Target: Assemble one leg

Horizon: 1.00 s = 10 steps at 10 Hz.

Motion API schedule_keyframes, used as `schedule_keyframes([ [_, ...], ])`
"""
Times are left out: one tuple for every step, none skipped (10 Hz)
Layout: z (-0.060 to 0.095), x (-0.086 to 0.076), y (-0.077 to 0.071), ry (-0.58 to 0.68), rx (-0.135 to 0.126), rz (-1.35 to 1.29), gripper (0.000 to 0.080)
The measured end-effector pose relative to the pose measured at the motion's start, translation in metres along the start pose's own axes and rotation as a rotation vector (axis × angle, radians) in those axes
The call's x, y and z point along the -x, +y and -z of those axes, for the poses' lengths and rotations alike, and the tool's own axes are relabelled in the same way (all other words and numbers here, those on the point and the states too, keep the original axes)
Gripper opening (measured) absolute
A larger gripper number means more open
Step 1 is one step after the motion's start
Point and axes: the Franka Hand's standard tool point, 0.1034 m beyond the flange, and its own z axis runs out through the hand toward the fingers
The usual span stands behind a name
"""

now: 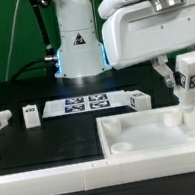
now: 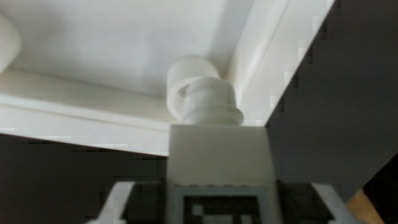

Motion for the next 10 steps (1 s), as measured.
schedule_keyframes([
  [-0.004,0.000,0.002,-0.001,0.000,-0.002,0.0288],
  [-0.009,0.003,0.005,-0.006,0.000,-0.005,0.0288],
  [-0.015,0.004,0.003,-0.010,-0.004,-0.014,0.0288],
  [-0.019,0.003,-0.002,-0.013,-0.009,-0.014,0.0288],
  [-0.022,0.002,-0.008,-0.013,-0.013,-0.019,0.0288],
  [-0.026,0.004,-0.010,-0.013,-0.015,-0.017,0.0288],
  [-0.029,0.004,-0.009,-0.003,-0.014,-0.019,0.0288],
  [-0.030,0.002,-0.008,0.013,-0.010,-0.021,0.0288],
  [-0.031,0.001,-0.008,0.027,-0.008,-0.021,0.0288],
  [-0.033,0.001,-0.008,0.032,-0.007,-0.022,0.0288],
])
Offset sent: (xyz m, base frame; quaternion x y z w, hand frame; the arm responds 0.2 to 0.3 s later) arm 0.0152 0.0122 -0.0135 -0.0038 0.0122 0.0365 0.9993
